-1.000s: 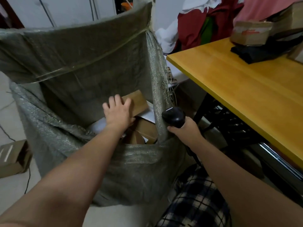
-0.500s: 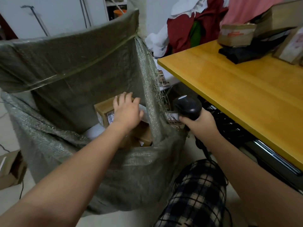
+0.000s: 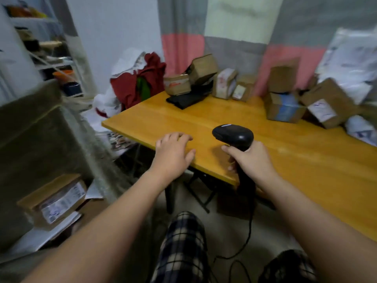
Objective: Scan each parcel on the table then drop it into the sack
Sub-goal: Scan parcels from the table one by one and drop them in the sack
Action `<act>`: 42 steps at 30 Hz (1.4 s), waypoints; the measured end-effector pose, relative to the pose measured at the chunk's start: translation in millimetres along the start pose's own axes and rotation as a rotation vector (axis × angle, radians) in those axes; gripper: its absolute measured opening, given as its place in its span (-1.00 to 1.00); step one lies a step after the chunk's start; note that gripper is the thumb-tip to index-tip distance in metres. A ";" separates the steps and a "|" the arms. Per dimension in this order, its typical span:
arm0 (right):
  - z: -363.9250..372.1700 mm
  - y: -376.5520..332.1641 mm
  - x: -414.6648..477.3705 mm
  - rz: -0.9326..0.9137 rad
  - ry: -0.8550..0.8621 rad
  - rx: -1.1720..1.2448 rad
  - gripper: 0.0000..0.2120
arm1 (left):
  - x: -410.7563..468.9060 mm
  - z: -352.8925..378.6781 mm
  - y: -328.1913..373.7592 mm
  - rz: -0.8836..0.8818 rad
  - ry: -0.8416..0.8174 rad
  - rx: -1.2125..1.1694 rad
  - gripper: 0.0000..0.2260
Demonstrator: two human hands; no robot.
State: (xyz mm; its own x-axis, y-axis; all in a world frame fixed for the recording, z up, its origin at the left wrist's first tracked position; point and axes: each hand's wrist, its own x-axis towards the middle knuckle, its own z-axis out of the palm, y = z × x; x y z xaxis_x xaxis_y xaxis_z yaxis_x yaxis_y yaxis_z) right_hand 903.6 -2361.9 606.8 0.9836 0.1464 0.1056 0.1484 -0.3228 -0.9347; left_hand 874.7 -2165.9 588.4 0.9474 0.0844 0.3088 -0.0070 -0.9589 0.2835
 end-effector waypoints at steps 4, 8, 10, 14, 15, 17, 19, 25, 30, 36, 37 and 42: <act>-78.7 2.3 3.9 0.068 0.130 0.059 -0.89 | 28.6 17.5 60.4 0.078 -0.041 -0.078 -0.64; -148.5 8.2 4.2 0.149 0.217 0.219 -0.83 | 58.7 34.9 112.6 0.139 -0.064 -0.144 -0.64; -176.0 14.5 7.8 0.157 0.264 0.268 -0.86 | 76.3 44.2 136.5 0.157 -0.080 -0.211 -0.64; -219.7 24.2 34.7 0.115 0.411 0.243 -0.84 | 127.7 57.9 176.6 0.167 -0.118 -0.311 -0.61; -229.3 24.2 46.4 0.087 0.444 0.229 -0.81 | 143.5 60.5 184.7 0.161 -0.118 -0.339 -0.59; -247.5 23.3 74.4 0.031 0.496 0.216 -0.74 | 176.2 68.1 198.0 0.132 -0.117 -0.394 -0.55; -261.4 26.4 105.9 0.018 0.513 0.212 -0.58 | 207.5 78.8 206.7 0.085 -0.146 -0.447 -0.50; -280.5 52.9 192.8 0.076 0.463 -0.017 -0.62 | 291.9 123.8 218.8 -0.052 -0.243 -0.592 -0.34; -301.0 81.8 243.7 0.138 0.469 -0.128 -0.35 | 355.8 151.2 219.6 -0.211 -0.146 -0.837 0.00; -300.0 99.4 276.1 0.141 0.442 -0.143 -0.31 | 405.5 176.1 217.6 -0.109 -0.160 -1.049 0.02; -300.9 99.9 279.0 0.127 0.436 -0.155 -0.30 | 411.4 179.3 218.2 -0.100 -0.163 -1.089 -0.03; -295.9 86.1 295.4 0.049 0.551 -0.028 -0.30 | 427.6 187.3 220.8 -0.061 -0.127 -1.140 -0.23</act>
State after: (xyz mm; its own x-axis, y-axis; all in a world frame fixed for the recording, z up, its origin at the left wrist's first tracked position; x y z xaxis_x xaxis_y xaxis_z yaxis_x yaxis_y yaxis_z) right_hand 1237.4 -2623.2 657.9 0.8966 -0.3776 0.2314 0.0967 -0.3430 -0.9343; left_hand 1338.2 -2392.3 613.1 0.9811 0.0325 0.1905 -0.1839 -0.1458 0.9721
